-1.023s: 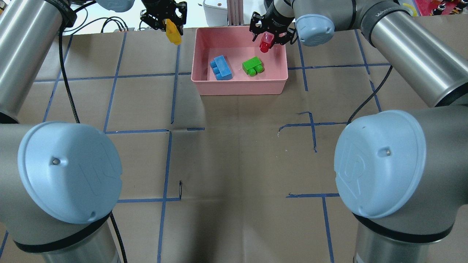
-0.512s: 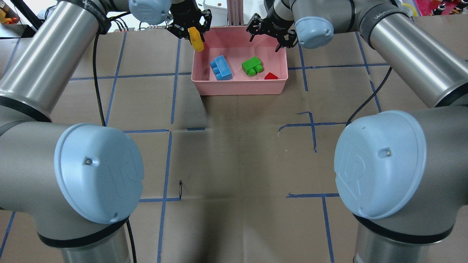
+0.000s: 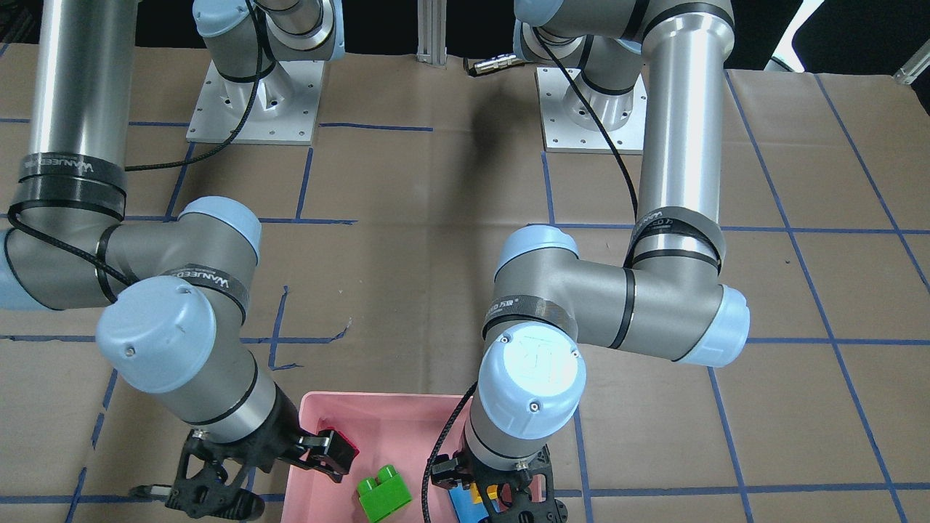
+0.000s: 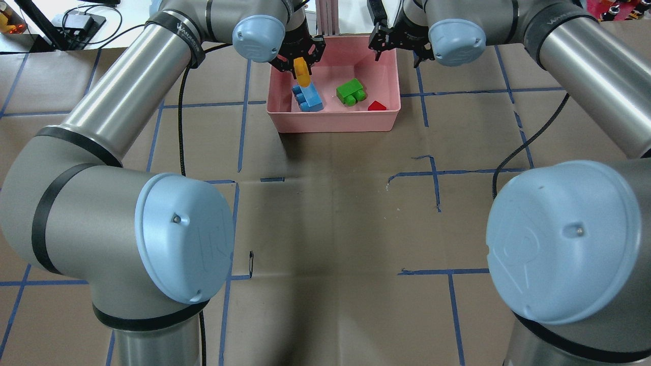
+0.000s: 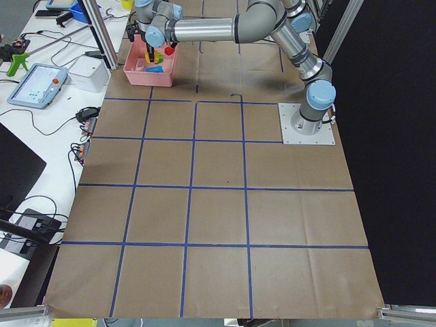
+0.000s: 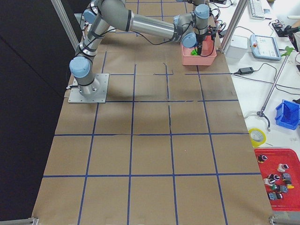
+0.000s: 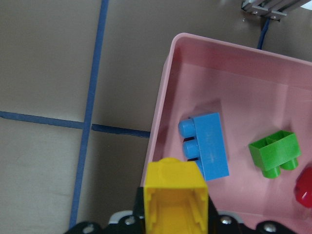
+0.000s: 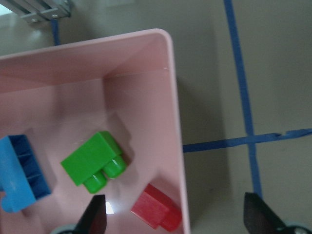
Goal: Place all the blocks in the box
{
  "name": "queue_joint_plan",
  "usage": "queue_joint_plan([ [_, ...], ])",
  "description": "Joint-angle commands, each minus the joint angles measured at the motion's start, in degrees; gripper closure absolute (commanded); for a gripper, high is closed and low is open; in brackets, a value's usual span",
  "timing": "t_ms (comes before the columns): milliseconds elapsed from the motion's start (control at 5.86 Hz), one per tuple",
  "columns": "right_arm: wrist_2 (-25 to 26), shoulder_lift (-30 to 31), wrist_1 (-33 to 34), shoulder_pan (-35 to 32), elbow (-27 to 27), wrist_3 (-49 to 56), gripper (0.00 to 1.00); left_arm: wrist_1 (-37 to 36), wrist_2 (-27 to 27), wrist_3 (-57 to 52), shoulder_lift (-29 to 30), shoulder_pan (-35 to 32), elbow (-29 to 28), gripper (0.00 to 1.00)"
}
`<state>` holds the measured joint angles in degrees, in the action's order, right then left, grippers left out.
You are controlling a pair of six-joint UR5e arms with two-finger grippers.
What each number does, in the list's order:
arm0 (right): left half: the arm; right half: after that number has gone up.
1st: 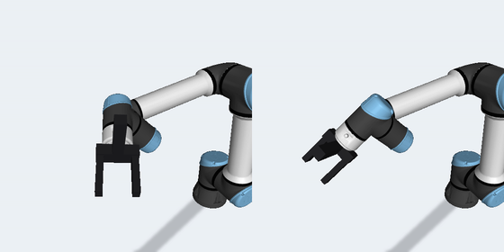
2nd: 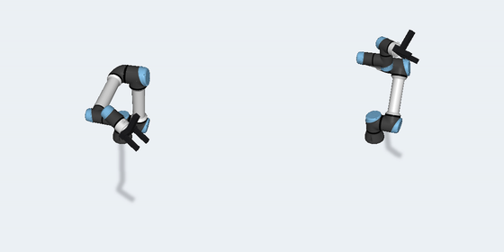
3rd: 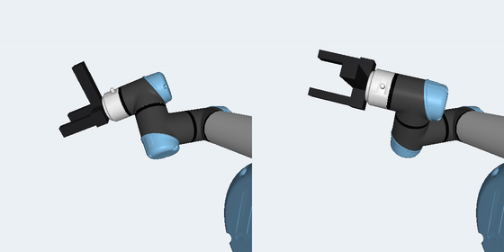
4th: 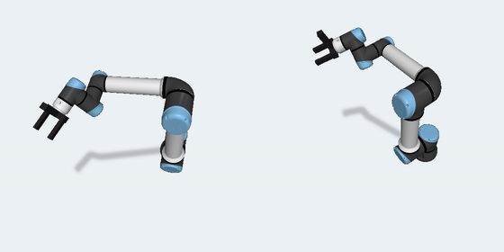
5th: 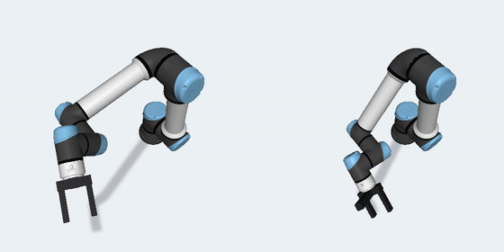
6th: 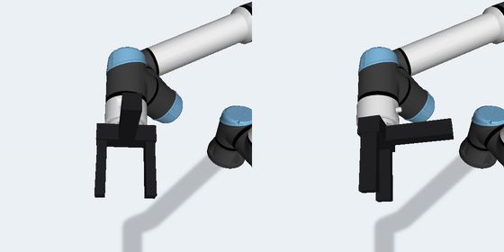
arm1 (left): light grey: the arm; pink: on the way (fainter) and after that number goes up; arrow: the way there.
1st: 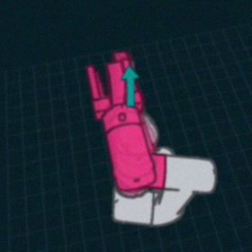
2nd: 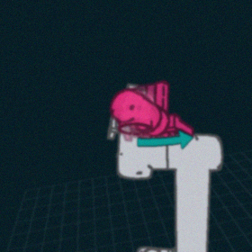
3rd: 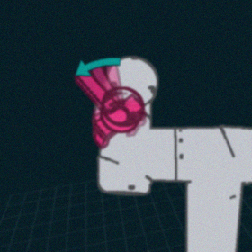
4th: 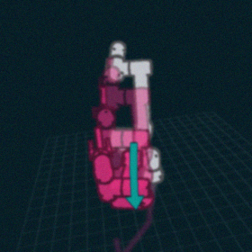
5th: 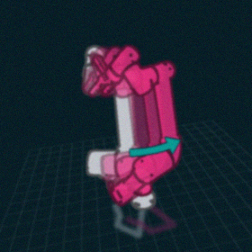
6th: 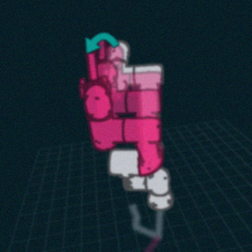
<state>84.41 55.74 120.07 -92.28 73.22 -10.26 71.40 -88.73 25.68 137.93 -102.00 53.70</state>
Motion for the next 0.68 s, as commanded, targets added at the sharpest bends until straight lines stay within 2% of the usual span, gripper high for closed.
queue_joint_plan([
  [0, 2.07, 9.25, -0.98, 4.20, 9.43, 7.94, 0.00, -0.73, -0.04, 0.16, -0.28, -0.04, -0.17, 0.06],
  [171, 8.07, 15.57, -1.24, 4.22, 13.92, 8.58, 0.00, -0.13, 0.04, -0.02, -2.12, 0.04, -0.17, 0.03],
  [341, 8.74, 21.11, -2.29, 4.22, 19.02, 9.03, 0.00, 3.79, 0.04, -2.37, -6.49, 0.57, 0.09, 0.03],
  [512, 8.92, 29.26, -6.65, 3.61, 23.50, 8.51, 0.00, 9.58, -0.13, -7.87, -11.23, 2.14, 1.39, 0.02],
])
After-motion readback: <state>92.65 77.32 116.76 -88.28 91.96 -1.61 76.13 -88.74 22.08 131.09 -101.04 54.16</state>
